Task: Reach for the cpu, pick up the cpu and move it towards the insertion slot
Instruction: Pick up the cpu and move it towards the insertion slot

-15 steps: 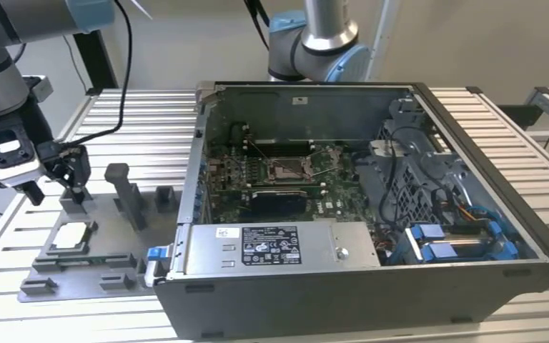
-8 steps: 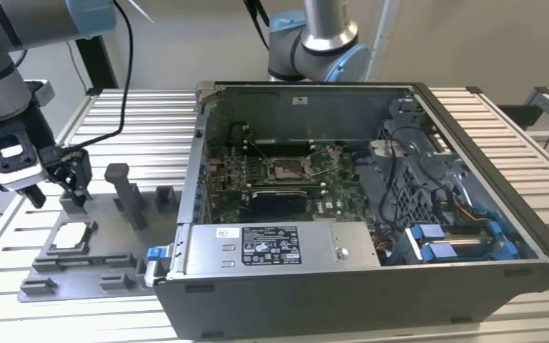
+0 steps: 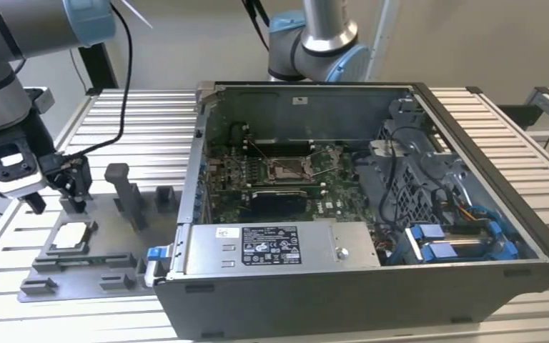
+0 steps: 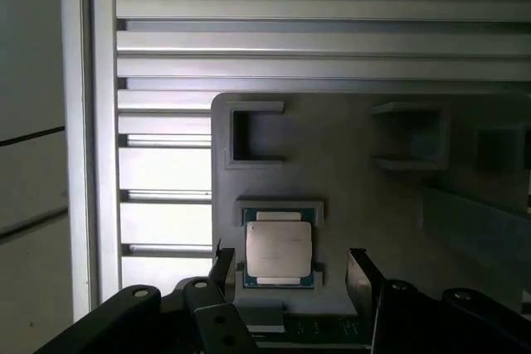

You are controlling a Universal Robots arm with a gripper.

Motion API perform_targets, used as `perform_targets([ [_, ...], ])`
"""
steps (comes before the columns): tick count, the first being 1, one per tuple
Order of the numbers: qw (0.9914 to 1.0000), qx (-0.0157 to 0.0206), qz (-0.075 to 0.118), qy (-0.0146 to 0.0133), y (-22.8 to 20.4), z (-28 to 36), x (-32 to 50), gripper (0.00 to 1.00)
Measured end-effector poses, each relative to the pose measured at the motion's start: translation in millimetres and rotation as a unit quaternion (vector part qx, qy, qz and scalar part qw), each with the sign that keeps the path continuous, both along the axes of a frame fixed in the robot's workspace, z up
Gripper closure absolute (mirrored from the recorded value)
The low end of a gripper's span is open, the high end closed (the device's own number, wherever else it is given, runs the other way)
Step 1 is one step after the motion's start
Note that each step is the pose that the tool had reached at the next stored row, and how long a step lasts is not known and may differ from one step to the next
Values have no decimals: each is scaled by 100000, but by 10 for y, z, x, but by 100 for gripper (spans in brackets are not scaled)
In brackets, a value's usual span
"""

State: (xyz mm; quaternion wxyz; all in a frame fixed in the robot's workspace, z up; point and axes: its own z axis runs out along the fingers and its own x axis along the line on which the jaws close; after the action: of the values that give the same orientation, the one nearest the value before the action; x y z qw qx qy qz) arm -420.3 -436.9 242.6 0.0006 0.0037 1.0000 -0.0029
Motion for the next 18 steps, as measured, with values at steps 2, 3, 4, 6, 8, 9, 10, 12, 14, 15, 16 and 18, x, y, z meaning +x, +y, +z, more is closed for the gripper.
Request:
perform_targets([
  [2, 100000, -6, -2, 4, -9, -20, -2, 0],
  [3, 100000, -8, -2, 9, -15, -30, -3, 0],
  [4, 100000, -9, -1, 8, -20, -43, -4, 0],
  [6, 100000, -9, -1, 15, -32, -68, -4, 0],
  [8, 100000, -12, -4, 17, -43, -93, -5, 0],
  [9, 100000, -7, -3, 9, -48, -104, -5, 0],
  [10, 100000, -11, -3, 17, -55, -113, -6, 0],
  [12, 100000, -11, 2, 15, -69, -133, -8, 0],
  [14, 100000, -10, 3, 13, -81, -151, -13, 0],
  [15, 100000, -11, 0, 15, -85, -160, -17, 0],
  [16, 100000, -9, 0, 12, -89, -169, -20, 0],
  [18, 100000, -3, 7, 3, -95, -187, -24, 0],
])
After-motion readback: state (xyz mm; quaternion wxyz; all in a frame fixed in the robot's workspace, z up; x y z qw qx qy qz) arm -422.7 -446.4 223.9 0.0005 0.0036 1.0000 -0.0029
